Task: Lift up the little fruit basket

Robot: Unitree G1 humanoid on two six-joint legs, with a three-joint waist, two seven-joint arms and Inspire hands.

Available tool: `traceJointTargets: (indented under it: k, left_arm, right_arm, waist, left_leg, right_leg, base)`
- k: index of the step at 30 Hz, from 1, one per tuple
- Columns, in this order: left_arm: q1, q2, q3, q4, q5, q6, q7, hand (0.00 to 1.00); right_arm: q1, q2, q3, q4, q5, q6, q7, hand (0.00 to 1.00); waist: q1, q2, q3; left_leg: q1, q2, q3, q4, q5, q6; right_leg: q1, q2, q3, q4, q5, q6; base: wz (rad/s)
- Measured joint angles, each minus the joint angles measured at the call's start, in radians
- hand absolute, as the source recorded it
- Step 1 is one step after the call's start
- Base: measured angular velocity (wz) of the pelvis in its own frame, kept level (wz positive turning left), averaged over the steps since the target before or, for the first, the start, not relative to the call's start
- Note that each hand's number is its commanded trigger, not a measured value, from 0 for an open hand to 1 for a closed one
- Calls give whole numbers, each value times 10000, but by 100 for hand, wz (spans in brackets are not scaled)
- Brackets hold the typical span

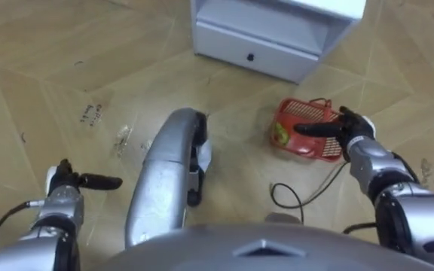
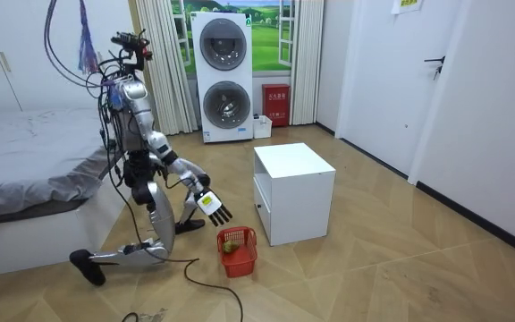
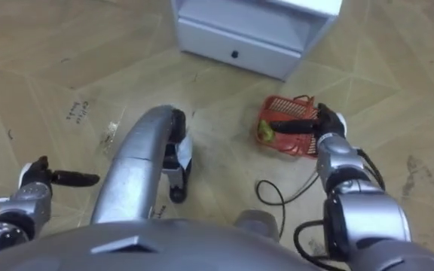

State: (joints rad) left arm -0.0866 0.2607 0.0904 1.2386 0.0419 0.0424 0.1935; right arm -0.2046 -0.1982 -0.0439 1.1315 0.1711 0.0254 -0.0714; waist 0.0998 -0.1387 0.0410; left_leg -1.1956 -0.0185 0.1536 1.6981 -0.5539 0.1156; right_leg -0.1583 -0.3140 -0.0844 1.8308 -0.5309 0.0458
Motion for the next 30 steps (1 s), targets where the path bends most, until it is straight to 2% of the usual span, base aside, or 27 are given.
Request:
traceJointTargets:
  k: [1, 3, 4, 5, 6, 7, 8, 10, 12, 16, 17, 18, 20, 26, 30]
  left_arm:
    - [11, -1, -98, 82, -138, 0, 6, 0]
    - [14, -1, -299, 189, -568, -68, 136, 0]
    - [19, 14, -356, 191, -677, -133, 239, 0]
    - [4, -43, -367, 192, -839, -257, 416, 0]
    - [73, -157, -405, 214, -912, -439, 529, 0]
    - [119, -119, -444, 247, -919, -531, 551, 0]
    - [254, 8, -628, 281, -909, -718, 630, 0]
    - [516, 73, -862, 243, -895, -846, 702, 0]
    - [1020, 71, -1072, 161, -889, -922, 690, 0]
    - [1431, 87, -1278, 360, -901, -921, 660, 0]
    - [1568, 86, -1399, 449, -911, -921, 651, 0]
    - [1664, 85, -1497, 502, -912, -920, 639, 0]
    - [1771, 87, -1653, 537, -910, -917, 635, 0]
    - [1930, -12, -2137, 473, -903, -928, 594, 0]
    - [1756, -65, -2320, 549, -908, -939, 375, 0]
  right_arm:
    - [68, -15, -3, -167, 25, 0, -63, 0]
    - [211, -76, -222, -873, 75, -49, -410, 0]
    - [240, -84, -228, -1102, 92, -86, -545, 0]
    - [305, -169, -216, -1549, 191, -248, -772, 0]
    - [345, -221, -219, -1875, 136, -354, -1066, 0]
    - [407, -166, -207, -2062, 109, -354, -1198, 0]
    - [574, -69, -195, -2463, 39, -367, -1394, 0]
    - [624, -93, -203, -2813, -79, -406, -1671, 0]
    - [627, -111, -200, -3212, -719, -470, -2092, 0]
    - [640, -123, -198, -3476, -1418, -479, -2413, 0]
    - [642, -117, -190, -3583, -1460, -479, -2450, 0]
    - [641, -134, -192, -3633, -1462, -500, -2484, 0]
    - [640, -133, -192, -3708, -1462, -520, -2577, 0]
    - [641, -134, -154, -3674, -1429, -613, -2883, 0]
    - [633, -135, -67, -3328, -1273, -726, -2829, 0]
  waist:
    - [-84, -2, 5]
    - [-552, -53, -12]
    - [-644, -77, -23]
    - [-746, -16, 14]
    - [-752, 138, -4]
    - [-808, 75, -13]
    - [-958, -98, -55]
    - [-1109, -134, -82]
    - [-1206, -120, -89]
    - [-1260, -145, -103]
    - [-1270, -192, -132]
    - [-1342, -258, -129]
    - [-1430, -281, -131]
    - [-1474, -404, -105]
    - [-1395, -405, -99]
  left_leg:
    - [-159, -28, 20, 226, -31, 14]
    - [-706, -142, 178, 1108, -171, 44]
    - [-823, -150, 236, 1305, -216, 41]
    - [-1046, -149, 283, 1668, -290, 25]
    - [-1114, -126, 189, 1699, -287, -42]
    - [-1099, -141, 231, 1623, -257, -89]
    - [-1045, -201, 301, 1503, -221, -147]
    - [-1037, -257, 289, 1465, -202, -186]
    - [-1026, -110, 292, 1420, -201, -210]
    - [-901, -145, 380, 1225, -138, -329]
    - [-797, -180, 471, 1108, -103, -391]
    - [-690, -285, 544, 975, -44, -456]
    - [-579, -303, 575, 843, 48, -512]
    - [-502, -320, 481, 601, 232, -783]
    - [-608, -315, 401, 616, 246, -811]
  right_leg:
    - [-16, 1, 29, 290, -65, -8]
    - [21, -2, 192, 1410, -291, -74]
    - [37, 1, 267, 1653, -358, -99]
    - [56, 77, 359, 2009, -514, -145]
    - [-17, 177, 455, 2088, -553, -93]
    - [-35, 129, 475, 2082, -570, -82]
    - [-35, -2, 474, 2056, -580, -63]
    - [-52, 13, 469, 2041, -583, -27]
    - [-154, 10, 578, 2065, -573, -7]
    - [-165, -114, 618, 2066, -563, 12]
    - [-151, -209, 660, 2065, -564, 14]
    - [-73, -355, 638, 2052, -567, 7]
    - [2, -395, 569, 2041, -573, -8]
    - [-5, -308, 530, 2057, -580, -17]
    - [-44, -213, 454, 2039, -583, -4]
  base:
    - [26]
    - [28]
    - [18]
    - [-5]
    - [-7]
    - [-8]
    - [7]
    - [1]
    - [-9]
    - [0]
    - [3]
    - [7]
    - [10]
    - [1]
    - [3]
